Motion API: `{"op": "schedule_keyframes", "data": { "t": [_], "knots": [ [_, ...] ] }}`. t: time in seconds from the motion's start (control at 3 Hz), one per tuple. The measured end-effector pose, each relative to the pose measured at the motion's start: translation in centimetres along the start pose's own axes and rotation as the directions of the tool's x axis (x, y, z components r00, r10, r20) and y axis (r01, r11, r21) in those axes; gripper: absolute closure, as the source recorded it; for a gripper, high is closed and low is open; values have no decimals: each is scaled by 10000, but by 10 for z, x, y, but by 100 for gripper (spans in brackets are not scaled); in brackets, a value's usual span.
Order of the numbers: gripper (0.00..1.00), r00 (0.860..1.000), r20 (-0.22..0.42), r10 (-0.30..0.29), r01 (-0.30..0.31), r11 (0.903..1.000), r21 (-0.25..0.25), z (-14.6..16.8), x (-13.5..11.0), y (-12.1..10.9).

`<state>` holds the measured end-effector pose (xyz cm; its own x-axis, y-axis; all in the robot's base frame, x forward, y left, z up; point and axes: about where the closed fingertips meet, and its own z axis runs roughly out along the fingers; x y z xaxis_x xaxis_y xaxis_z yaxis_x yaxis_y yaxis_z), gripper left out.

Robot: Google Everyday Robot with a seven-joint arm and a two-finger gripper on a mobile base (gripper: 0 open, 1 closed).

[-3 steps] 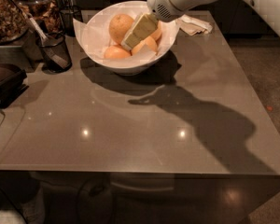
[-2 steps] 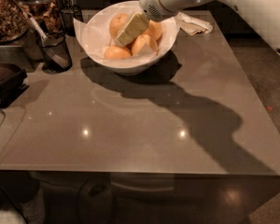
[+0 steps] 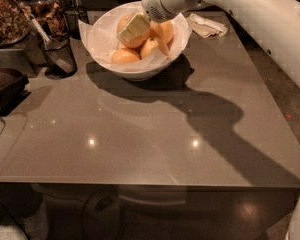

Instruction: Pick orange from white bowl

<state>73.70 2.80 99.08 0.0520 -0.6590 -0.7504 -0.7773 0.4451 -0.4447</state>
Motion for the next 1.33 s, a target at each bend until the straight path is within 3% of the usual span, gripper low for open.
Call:
{"op": "schedule_keyframes", "data": {
  "t": [0.67, 1.33],
  "knots": [
    [13, 9991, -254, 353, -364, 9983, -455, 12, 18, 11],
    [17, 9984, -491, 288, -317, 9979, -573, 20, 26, 9]
  ]
}}
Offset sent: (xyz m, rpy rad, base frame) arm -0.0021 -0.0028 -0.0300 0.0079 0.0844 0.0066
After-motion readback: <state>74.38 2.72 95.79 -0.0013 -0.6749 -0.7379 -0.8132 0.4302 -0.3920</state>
